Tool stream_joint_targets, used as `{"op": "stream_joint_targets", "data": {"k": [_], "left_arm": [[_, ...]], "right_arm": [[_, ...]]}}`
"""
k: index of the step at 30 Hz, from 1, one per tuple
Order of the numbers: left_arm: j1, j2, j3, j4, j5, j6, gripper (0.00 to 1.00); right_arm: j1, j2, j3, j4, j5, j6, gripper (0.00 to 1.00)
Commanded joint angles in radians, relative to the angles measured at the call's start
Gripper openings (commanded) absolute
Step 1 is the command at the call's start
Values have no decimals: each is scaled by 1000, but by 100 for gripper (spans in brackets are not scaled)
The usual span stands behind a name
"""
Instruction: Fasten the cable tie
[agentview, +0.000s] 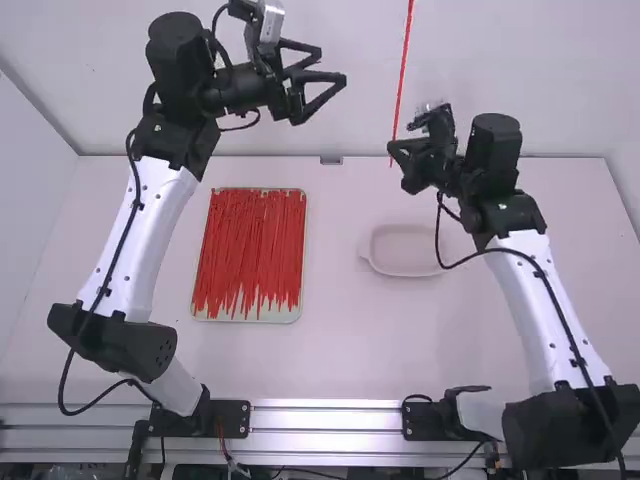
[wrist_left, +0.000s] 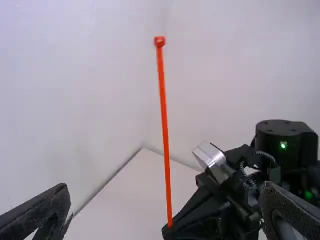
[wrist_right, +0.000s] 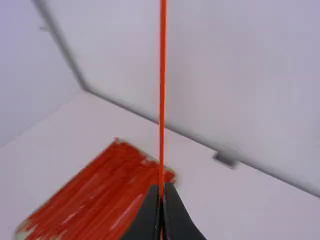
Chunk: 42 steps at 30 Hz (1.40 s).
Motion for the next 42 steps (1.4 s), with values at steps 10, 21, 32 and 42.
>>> {"op": "stream_joint_targets", "data": {"k": [10,21,32,42], "left_arm": [[73,-5,16,39,-74,-40,99],[30,-6,16,26,-70,-103,99],[0,-6,17,-4,-50,-103,99],[-27,-6,16,-5,-54,-100,99]], "right_arm": [[138,-14,29,-126,841,181,0],[342,-14,29,-271,1258,335,0],[520,-14,32,-319,1448,420,0],[598,-14,32,-278,1500,414,0]]}}
